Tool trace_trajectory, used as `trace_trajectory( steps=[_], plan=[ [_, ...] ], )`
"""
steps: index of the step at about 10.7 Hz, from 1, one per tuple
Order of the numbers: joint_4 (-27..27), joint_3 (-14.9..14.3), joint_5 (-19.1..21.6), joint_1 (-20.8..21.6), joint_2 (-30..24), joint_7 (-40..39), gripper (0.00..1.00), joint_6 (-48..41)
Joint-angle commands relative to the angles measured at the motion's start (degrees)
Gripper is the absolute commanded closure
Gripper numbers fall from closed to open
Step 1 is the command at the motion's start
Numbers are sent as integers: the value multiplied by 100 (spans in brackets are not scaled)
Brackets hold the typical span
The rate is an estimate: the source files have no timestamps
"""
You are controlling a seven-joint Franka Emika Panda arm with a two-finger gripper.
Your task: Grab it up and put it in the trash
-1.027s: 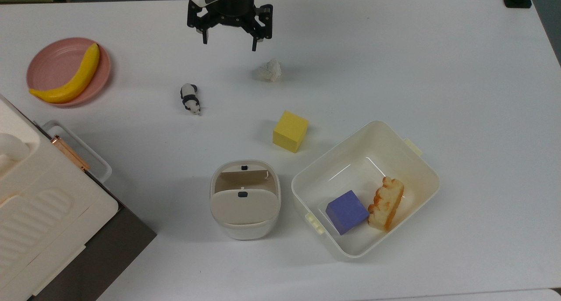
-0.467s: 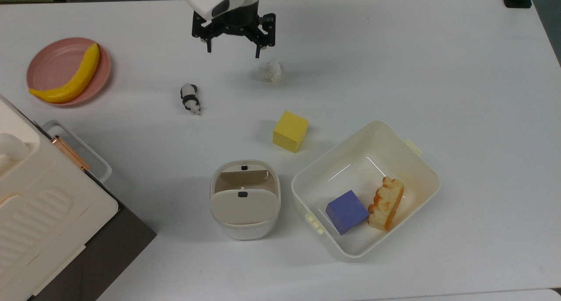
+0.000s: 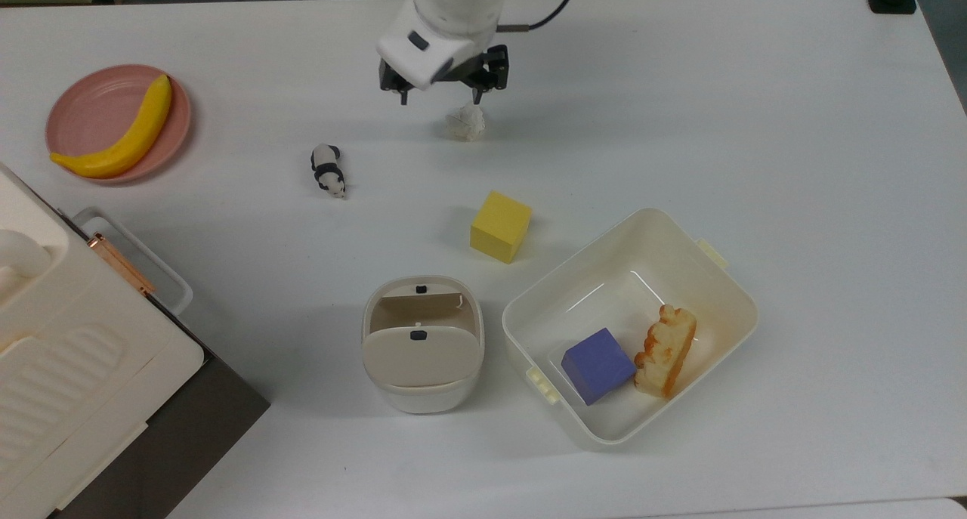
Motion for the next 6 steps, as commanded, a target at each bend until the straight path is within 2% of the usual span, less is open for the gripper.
trace_trajectory(
  steps=[1,4,5,6],
  plan=[
    [-488,40,55,274,219,-107,0,293],
    [-1050,49,-147,380,264,-107,3,716],
    [-1121,49,-174,389,351,-107,7,804],
    [-1131,40,-174,372,369,-150,16,848]
  ],
)
